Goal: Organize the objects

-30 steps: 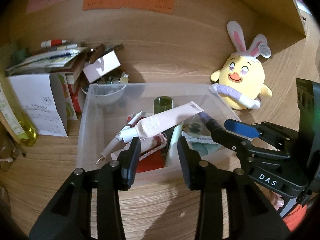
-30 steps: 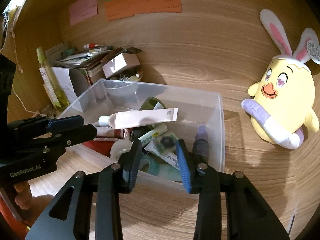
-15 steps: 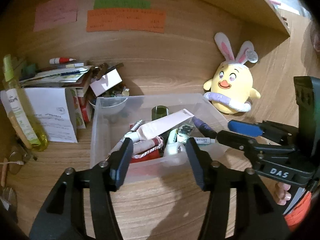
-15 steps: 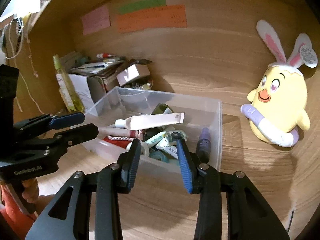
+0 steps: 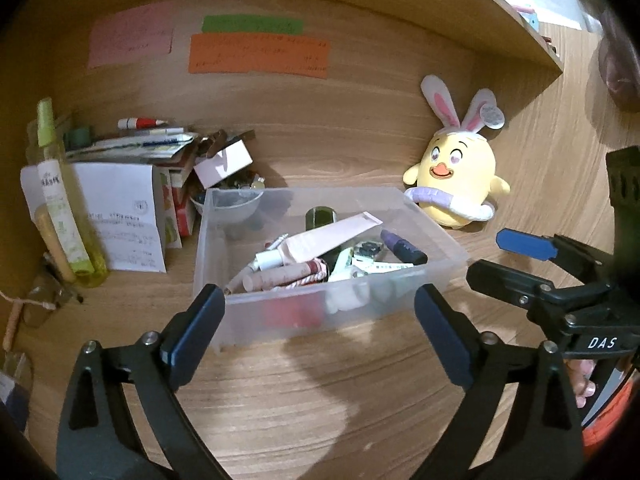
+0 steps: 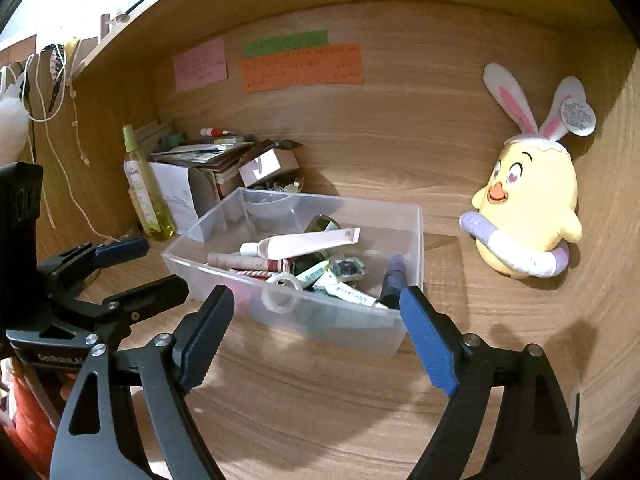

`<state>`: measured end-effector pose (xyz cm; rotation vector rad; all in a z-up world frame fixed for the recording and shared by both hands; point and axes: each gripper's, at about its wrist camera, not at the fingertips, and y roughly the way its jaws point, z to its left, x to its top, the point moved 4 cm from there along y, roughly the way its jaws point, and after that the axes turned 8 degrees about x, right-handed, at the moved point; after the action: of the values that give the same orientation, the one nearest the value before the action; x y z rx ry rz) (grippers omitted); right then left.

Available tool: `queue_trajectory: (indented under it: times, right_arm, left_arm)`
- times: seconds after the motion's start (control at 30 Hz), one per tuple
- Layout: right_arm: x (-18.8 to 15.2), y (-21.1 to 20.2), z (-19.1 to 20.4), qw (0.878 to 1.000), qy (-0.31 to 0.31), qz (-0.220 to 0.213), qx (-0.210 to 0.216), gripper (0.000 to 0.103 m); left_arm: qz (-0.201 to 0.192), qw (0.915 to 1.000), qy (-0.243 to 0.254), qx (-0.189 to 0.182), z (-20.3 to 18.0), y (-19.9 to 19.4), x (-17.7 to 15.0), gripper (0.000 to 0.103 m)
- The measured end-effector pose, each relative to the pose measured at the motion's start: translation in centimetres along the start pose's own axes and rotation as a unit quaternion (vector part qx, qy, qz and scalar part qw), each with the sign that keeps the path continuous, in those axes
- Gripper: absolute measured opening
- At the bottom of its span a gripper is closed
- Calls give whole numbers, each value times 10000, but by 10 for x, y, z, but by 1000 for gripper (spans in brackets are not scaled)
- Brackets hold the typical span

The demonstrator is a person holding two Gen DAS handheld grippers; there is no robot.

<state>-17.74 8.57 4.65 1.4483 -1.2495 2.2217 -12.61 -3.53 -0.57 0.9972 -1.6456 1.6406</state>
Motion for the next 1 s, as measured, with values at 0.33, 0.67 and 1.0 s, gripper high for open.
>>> queue_trajectory:
  times: [0.33, 0.67, 1.0]
  right_arm:
    - [-15, 2, -8, 9996, 248, 108, 58, 83]
    - [-17, 2, -8, 9996, 246, 121, 59, 83]
    - [-18, 4, -8, 9996, 235, 159, 95, 83]
  left_arm:
    - [75, 9999, -96, 63, 3, -2, -13, 98]
    - [94, 9999, -48, 70, -1, -2, -17, 98]
    - [107, 9999, -32, 75, -2, -2, -17, 98]
